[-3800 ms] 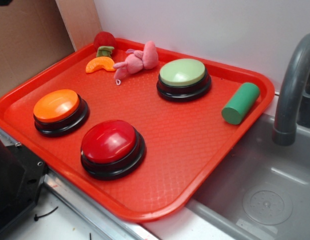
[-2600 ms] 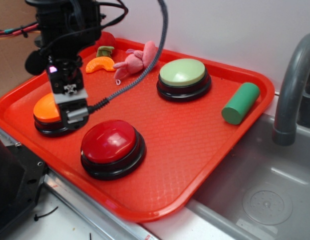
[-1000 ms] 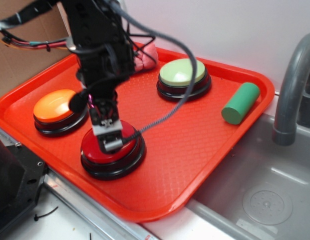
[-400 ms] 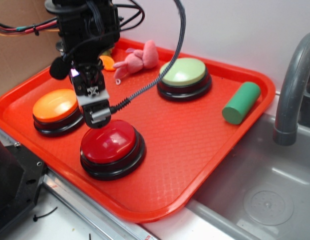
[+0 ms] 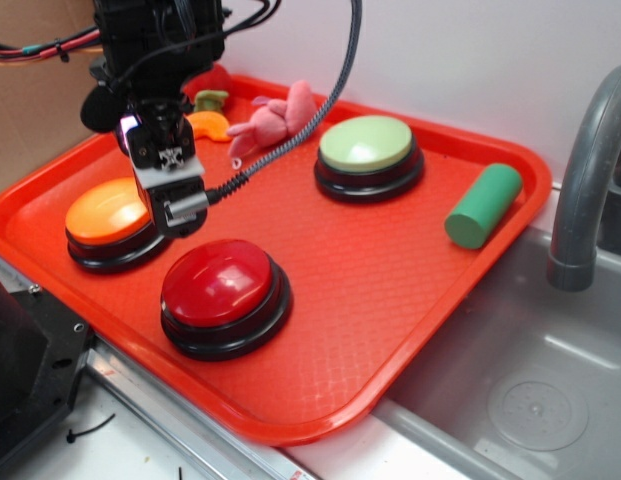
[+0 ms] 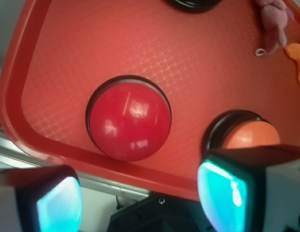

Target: Push the red button.

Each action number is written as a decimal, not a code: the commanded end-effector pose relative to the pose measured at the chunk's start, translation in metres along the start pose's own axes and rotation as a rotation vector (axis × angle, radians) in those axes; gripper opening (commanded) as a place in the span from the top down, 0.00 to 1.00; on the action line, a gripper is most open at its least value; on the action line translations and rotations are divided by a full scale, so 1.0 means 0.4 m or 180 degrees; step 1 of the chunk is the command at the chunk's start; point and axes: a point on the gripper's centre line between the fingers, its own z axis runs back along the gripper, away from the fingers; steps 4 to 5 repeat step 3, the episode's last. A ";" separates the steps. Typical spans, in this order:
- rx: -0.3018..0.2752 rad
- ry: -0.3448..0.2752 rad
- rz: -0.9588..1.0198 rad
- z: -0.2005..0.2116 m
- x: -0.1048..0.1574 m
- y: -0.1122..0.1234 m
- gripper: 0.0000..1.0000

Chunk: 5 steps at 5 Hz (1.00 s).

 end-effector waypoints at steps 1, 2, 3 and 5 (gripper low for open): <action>0.0027 -0.0167 0.0218 0.075 -0.027 -0.008 0.00; 0.0048 -0.0180 0.0260 0.089 -0.042 0.000 0.00; 0.0067 -0.0212 0.0220 0.093 -0.053 0.000 0.00; 0.0067 -0.0212 0.0220 0.093 -0.053 0.000 0.00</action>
